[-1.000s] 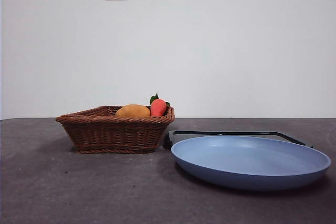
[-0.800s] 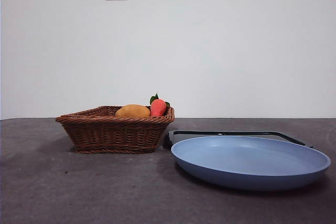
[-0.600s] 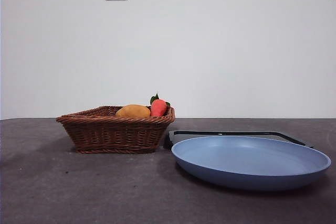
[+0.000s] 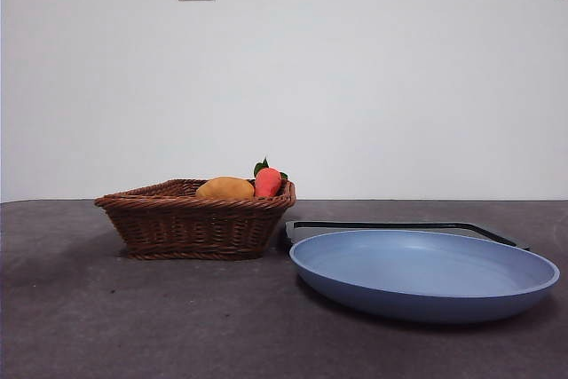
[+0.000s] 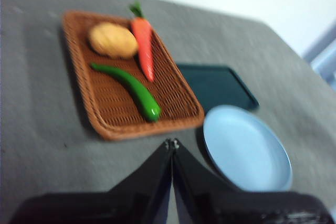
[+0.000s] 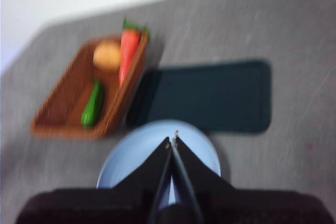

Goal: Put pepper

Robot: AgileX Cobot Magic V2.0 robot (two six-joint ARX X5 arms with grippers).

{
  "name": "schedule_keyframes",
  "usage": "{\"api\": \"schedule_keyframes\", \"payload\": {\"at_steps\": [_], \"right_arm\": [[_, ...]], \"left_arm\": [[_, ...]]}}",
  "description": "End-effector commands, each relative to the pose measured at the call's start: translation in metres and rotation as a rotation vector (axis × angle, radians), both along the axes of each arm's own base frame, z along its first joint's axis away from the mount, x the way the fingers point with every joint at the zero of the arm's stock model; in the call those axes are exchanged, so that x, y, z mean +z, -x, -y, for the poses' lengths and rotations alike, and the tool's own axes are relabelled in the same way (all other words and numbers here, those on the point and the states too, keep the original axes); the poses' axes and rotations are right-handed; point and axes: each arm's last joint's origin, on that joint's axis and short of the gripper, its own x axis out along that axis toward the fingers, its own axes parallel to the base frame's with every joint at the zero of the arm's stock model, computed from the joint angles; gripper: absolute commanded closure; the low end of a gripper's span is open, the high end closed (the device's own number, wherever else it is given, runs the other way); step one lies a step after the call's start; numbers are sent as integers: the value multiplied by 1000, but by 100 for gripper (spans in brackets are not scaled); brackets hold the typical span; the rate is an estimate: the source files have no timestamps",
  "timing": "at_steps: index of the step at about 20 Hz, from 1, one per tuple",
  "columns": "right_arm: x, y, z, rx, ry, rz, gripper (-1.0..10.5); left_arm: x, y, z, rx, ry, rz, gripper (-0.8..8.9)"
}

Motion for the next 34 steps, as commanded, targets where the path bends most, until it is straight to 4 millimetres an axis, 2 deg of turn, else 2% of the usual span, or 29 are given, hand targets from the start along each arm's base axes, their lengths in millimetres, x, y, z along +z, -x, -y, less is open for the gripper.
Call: {"api": "schedule_keyframes", "payload": {"at_steps": [1,6,9,10,11,12,13,17,20,23,29,34], "right_arm": [[11,-3,-2,87,117,-63,941],[14,-6,-4,171,202,-224,941],[12,-8,-4,171,202,-240,931],[12,-8,-4,171,202,-240,901],[12,-8,-4,170,201,-240,836],[12,-8,-4,164,197,-245,716],[12,-9,-4,161,193,-250,638],[6,-20,-5,158,185,-305,614],[-3,-38,-7,162,186,-360,623],[-18,-65,-9,161,179,-423,623],[-68,-123,-18,186,186,-578,623],[-114,-155,-27,211,201,-682,624]], "left_arm": [[9,-2,1,-83,-89,-5,807],[18,-2,2,-162,-171,-99,807],[19,-2,2,-161,-172,-97,797],[19,-2,2,-157,-174,-97,734],[19,-2,2,-155,-173,-98,619],[20,-3,2,-151,-166,-101,485],[20,-4,2,-150,-163,-101,428],[19,-4,2,-150,-162,-104,424],[19,-4,2,-150,-162,-103,424],[19,-4,2,-152,-161,-103,424],[20,-4,2,-153,-160,-102,424],[19,-4,2,-153,-160,-103,424]]}}
